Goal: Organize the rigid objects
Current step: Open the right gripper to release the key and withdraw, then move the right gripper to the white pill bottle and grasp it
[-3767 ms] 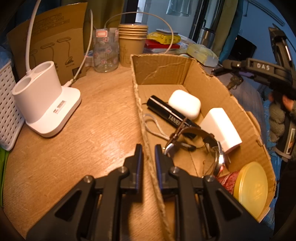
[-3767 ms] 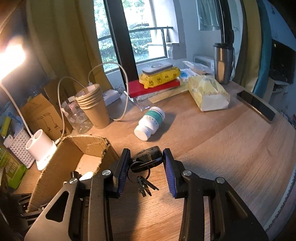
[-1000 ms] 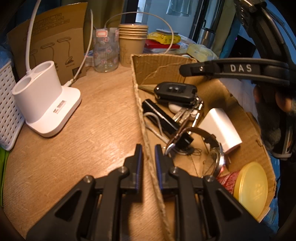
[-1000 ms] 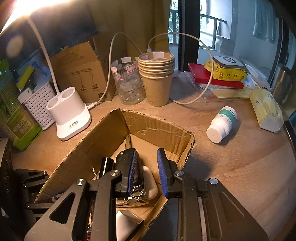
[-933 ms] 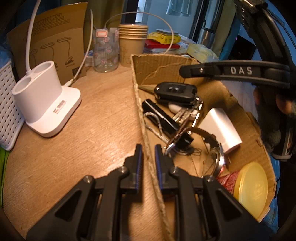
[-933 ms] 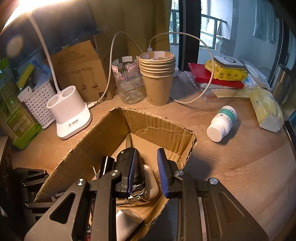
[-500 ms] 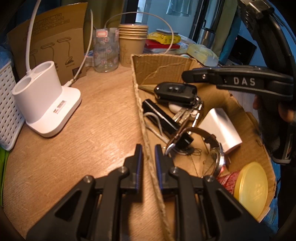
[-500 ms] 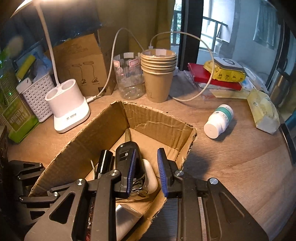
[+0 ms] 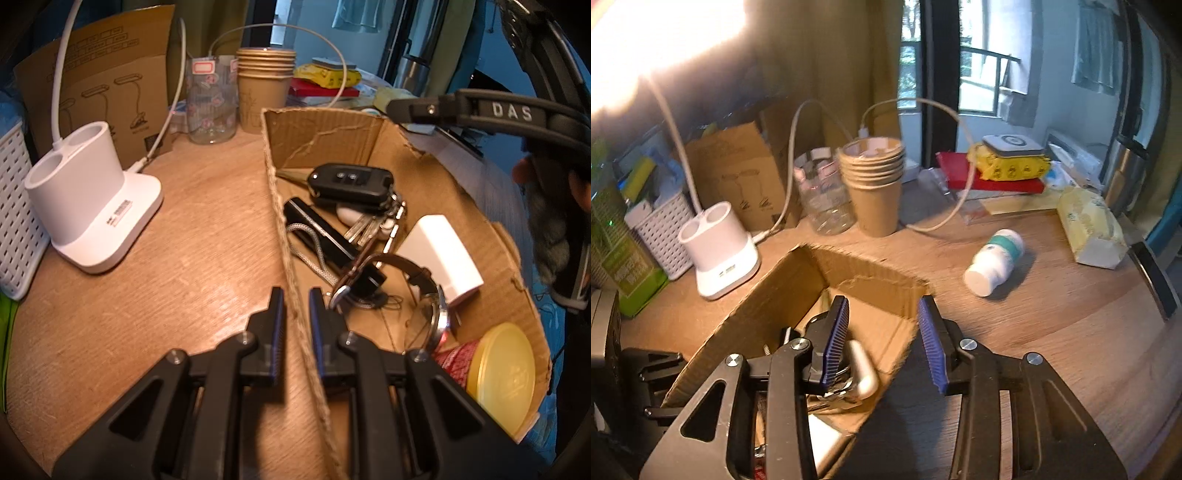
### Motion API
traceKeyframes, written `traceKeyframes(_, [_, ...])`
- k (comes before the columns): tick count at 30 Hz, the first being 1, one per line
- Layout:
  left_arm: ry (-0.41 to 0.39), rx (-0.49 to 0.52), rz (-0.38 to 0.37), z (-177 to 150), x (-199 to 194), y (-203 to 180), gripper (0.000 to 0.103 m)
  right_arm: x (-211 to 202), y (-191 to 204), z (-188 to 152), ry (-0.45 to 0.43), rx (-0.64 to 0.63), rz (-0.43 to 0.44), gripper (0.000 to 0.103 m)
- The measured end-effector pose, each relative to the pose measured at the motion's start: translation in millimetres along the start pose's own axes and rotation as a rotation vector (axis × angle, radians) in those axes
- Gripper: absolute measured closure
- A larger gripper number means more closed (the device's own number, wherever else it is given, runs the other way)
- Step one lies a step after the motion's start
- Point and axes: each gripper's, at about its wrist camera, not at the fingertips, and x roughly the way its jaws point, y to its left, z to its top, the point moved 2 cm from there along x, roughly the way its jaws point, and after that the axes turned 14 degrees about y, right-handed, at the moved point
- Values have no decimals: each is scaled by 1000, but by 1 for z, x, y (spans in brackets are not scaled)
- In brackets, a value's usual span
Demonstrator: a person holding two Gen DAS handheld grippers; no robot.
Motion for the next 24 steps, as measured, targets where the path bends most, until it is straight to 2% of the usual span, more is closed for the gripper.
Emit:
traceKeyframes(5, [0,0,0,0,0,0,88,2,-26,4,-14,71,0,61])
traceKeyframes(11, [0,0,-1,0,1,0,88,10,-52,7,-29,141,-39,61])
traceKeyframes(24, [0,0,-1,0,0,0,88,29,-75,14,-12,198,-65,59])
